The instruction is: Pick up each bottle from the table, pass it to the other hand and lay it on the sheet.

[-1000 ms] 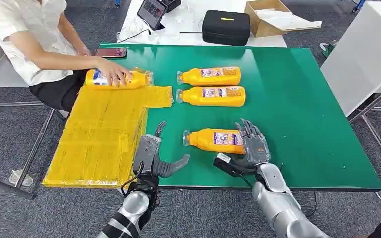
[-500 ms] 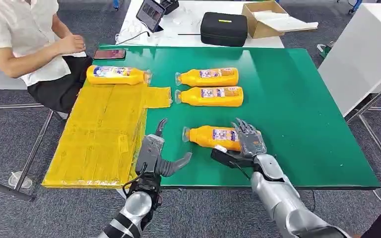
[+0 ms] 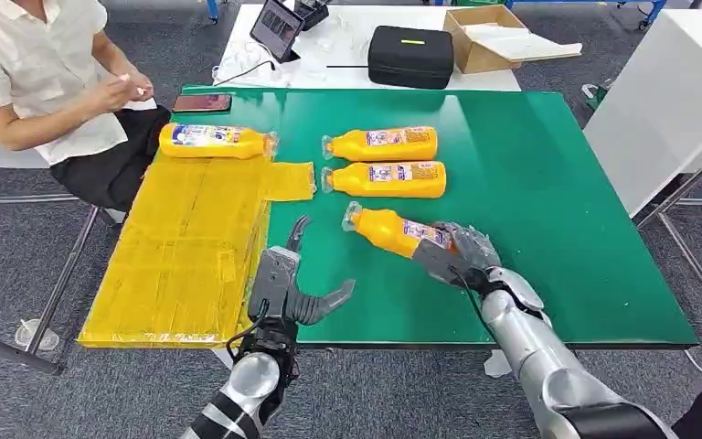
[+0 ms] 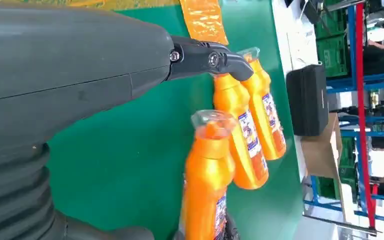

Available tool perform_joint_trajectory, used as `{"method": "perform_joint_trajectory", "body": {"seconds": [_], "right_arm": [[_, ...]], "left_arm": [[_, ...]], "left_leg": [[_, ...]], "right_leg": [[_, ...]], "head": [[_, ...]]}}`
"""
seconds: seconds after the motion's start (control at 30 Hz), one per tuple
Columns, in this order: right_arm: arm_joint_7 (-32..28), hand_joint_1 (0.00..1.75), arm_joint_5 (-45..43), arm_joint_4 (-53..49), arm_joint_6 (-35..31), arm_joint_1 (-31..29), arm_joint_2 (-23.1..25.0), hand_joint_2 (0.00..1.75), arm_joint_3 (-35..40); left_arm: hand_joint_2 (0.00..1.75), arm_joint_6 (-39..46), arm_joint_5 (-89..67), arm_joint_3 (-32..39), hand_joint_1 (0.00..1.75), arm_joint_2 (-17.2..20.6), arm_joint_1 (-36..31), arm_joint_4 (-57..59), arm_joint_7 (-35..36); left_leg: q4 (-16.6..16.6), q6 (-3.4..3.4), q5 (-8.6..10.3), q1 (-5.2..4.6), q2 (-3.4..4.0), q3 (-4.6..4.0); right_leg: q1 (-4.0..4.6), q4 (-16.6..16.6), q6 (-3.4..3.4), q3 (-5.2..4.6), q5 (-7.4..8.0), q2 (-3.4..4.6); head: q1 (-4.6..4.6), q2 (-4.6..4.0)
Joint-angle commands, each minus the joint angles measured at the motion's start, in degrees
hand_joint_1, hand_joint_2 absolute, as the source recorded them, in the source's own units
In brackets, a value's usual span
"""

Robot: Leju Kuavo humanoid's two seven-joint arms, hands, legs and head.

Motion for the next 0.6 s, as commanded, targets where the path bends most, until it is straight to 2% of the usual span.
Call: {"method": "perform_joint_trajectory", "body": {"seconds": [0.03, 0.07, 0.13, 0.17, 0.23, 0.4, 0.5, 0.6], "right_arm": [[-9.2, 1.75, -13.9, -10.8, -0.4, 9.2, 4.2, 1.75, -4.7], [-10.1, 1.75, -16.8, -13.6, -0.1, 10.4, 4.9, 1.75, -5.1], [-8.9, 1.75, -20.5, -19.4, -1.3, 12.9, 5.1, 1.75, -2.3], [-10.3, 1.75, -23.0, -21.2, -1.2, 13.5, 6.1, 1.75, -1.9], [-10.1, 1.75, -26.6, -22.7, 0.4, 13.8, 6.9, 1.75, 0.4], [-10.8, 1.75, -28.8, -23.1, 1.1, 14.3, 7.3, 1.75, 3.2], [-11.0, 1.75, -29.6, -22.8, 1.0, 14.1, 6.8, 1.75, 3.6], [-11.4, 1.75, -31.4, -21.5, 6.7, 13.3, 7.2, 1.75, 6.5]], "left_arm": [[1.75, 0.6, 11.0, 3.0, 0.0, 0.5, 0.8, 0.9, -1.5], [1.75, -1.6, 16.6, 4.5, 0.0, -0.3, 1.3, 2.1, 0.8], [1.75, -3.9, 23.6, 2.0, 0.0, 0.4, 0.5, 6.1, 1.8], [1.75, -8.1, 28.3, 1.4, 0.0, 0.7, 0.5, 7.6, 4.9], [1.75, -11.4, 31.7, -0.9, 0.0, 1.3, 0.1, 9.4, 3.8], [1.75, -12.9, 32.5, -3.1, 0.0, 1.8, -0.1, 8.3, 2.5], [1.75, -12.6, 33.0, -3.6, 0.0, 2.0, -0.2, 7.9, 2.8], [1.75, -16.9, 32.5, -6.1, 0.0, 2.8, -1.1, 6.6, 1.4]], "left_leg": [[-0.1, -0.01, 0.04, 0.06, 0.04, 0.0], [-0.2, 0.01, 0.1, 0.05, 0.05, -0.08], [-0.1, -0.01, 0.01, 0.09, 0.09, -0.01], [-0.2, -0.02, 0.03, 0.08, 0.08, -0.01], [-0.2, -0.02, 0.04, 0.06, 0.09, -0.03], [0.0, -0.03, 0.09, 0.06, 0.1, -0.62], [-0.1, -0.04, 0.08, 0.04, 0.01, -0.68], [-0.1, -0.04, 0.11, 0.03, -0.05, -0.82]], "right_leg": [[0.09, -0.1, -0.14, 0.02, 0.05, -0.05], [0.11, -0.2, -0.24, -0.06, 0.1, -0.11], [0.12, -0.1, -0.14, -0.01, 0.04, 0.01], [0.12, -0.1, -0.17, 0.0, 0.04, -0.03], [0.11, -0.1, -0.23, -0.04, 0.03, -0.05], [0.08, 0.0, -0.13, -0.59, 0.02, 0.03], [0.06, 0.0, -0.14, -0.6, -0.05, -0.04], [0.05, 0.0, -0.13, -0.74, -0.03, -0.06]], "head": [[0.0, 0.0], [0.0, 0.0], [0.0, 0.02], [-0.02, 0.0], [0.0, 0.0], [-0.02, 0.0], [-0.02, 0.0], [0.0, 0.0]]}}
